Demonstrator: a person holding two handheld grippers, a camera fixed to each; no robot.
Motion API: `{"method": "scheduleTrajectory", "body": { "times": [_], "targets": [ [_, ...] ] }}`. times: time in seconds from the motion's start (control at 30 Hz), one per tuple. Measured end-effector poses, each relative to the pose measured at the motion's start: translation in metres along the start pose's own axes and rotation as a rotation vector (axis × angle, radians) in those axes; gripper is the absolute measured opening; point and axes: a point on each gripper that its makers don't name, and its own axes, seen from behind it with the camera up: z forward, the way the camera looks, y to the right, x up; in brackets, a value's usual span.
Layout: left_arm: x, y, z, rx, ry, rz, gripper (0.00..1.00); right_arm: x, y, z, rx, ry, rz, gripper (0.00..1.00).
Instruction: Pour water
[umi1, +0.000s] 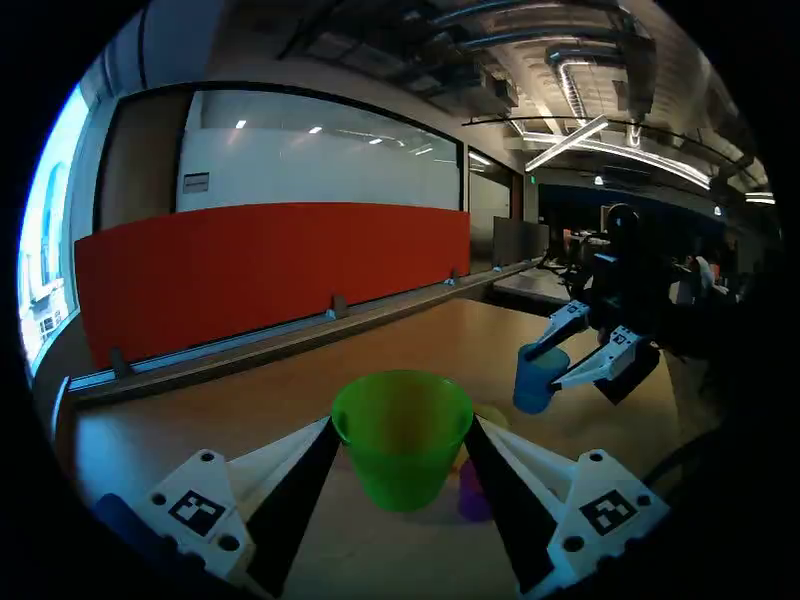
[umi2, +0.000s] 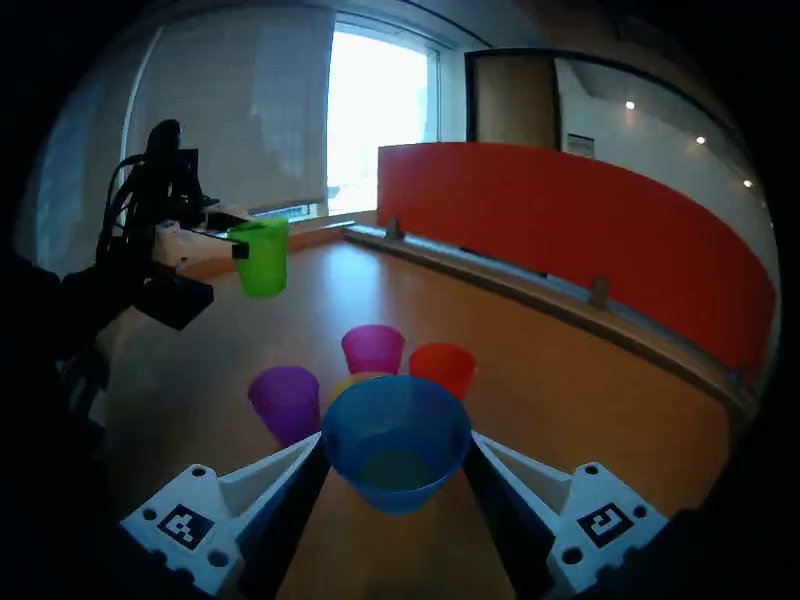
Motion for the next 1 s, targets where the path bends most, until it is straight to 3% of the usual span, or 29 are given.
{"method": "scheduleTrajectory", "body": {
  "times": [0.43, 1.0],
  "targets": [
    [0.004, 0.01, -0.003, -0.008, 0.024, -0.002, 0.87, 0.062, -0.006, -0.003, 0.005, 0.106, -0.029, 0.9],
    [0.01, 0.026, -0.003, -0.04, 0.057, 0.001, 0.87, 0.116, -0.014, -0.004, 0.022, 0.212, -0.06, 0.9]
  ]
}}
